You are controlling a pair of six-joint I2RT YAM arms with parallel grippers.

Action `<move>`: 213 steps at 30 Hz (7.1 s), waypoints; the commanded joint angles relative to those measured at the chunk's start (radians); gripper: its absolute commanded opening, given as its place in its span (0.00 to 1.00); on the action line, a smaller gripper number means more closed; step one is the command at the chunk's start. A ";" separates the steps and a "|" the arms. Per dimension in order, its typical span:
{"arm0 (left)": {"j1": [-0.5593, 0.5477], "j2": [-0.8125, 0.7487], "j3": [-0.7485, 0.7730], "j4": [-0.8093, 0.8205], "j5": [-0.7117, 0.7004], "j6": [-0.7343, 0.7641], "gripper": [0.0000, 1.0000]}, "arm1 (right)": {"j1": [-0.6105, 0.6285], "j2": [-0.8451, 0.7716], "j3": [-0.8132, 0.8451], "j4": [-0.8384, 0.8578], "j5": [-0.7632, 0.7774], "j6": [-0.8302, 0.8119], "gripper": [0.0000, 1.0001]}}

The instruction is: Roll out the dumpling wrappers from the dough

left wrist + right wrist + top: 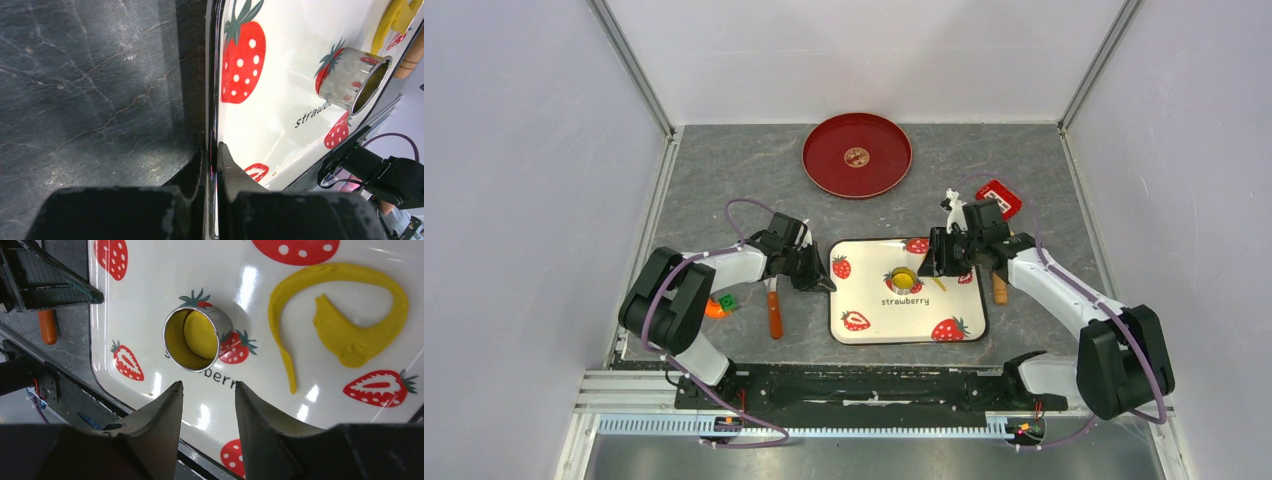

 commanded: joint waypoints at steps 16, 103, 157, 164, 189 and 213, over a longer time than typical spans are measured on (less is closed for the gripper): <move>0.004 0.047 -0.028 -0.003 -0.153 0.062 0.02 | 0.072 0.194 0.032 0.132 0.016 0.066 0.43; 0.004 0.033 -0.045 0.015 -0.150 0.056 0.02 | -0.115 0.744 0.882 -0.259 0.269 -0.165 0.37; -0.015 -0.324 0.046 -0.616 -0.602 0.029 0.69 | -0.119 -0.569 -0.296 -0.205 0.025 -0.021 0.98; -0.029 -0.180 0.032 -0.566 -0.596 0.050 0.53 | -0.117 -0.552 -0.293 -0.208 0.025 -0.034 0.98; -0.181 -0.583 0.080 -0.642 -0.668 0.021 0.02 | -0.118 -0.505 -0.175 -0.240 0.020 -0.054 0.98; -0.575 -0.653 0.172 -0.508 -0.615 0.533 0.02 | -0.119 -0.505 0.051 -0.329 -0.162 -0.119 0.98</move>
